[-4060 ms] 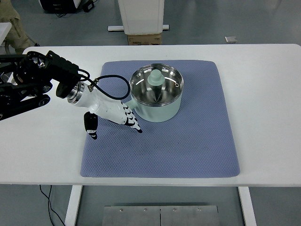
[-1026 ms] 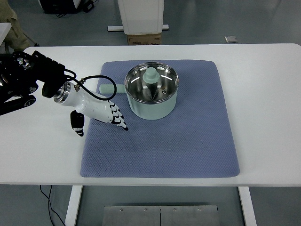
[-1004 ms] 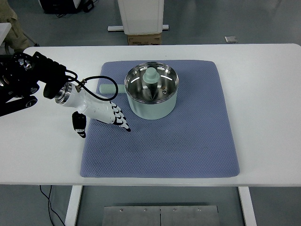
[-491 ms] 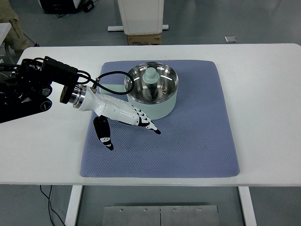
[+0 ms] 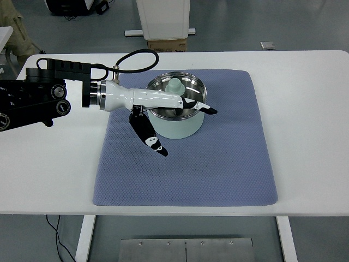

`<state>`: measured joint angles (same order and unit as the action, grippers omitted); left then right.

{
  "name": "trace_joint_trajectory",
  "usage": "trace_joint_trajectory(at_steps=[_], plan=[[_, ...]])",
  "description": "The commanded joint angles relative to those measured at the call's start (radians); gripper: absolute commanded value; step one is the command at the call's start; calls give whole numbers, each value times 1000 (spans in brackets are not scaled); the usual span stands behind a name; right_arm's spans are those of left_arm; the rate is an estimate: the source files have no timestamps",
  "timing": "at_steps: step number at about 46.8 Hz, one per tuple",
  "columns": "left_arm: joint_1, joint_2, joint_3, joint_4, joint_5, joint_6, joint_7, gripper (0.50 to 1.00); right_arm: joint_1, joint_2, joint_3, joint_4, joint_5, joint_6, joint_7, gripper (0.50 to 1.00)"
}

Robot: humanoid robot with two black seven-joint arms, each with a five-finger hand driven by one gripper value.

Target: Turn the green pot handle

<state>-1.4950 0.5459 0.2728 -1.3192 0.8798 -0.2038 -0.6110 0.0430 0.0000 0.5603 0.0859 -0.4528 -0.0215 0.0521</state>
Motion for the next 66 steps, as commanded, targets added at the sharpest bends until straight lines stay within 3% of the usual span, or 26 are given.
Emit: trace_joint_trajectory(at_steps=[1, 13, 21, 40, 66], plan=[[5, -10, 0, 14, -90, 20, 0, 1000, 0, 0, 0, 0, 0, 0, 0, 1000], [39, -29, 0, 90, -424, 57, 0, 1000, 0, 0, 0, 0, 0, 0, 0, 1000], [53, -29, 0, 110, -556, 87, 0, 1000, 0, 0, 0, 0, -1, 0, 0, 1000], [131, -49, -27, 215, -933, 83, 0, 1000, 0, 0, 0, 0, 0, 0, 0, 1000], [286, -64, -124, 274, -1182, 83, 0, 1000, 0, 0, 0, 0, 0, 0, 0, 1000]])
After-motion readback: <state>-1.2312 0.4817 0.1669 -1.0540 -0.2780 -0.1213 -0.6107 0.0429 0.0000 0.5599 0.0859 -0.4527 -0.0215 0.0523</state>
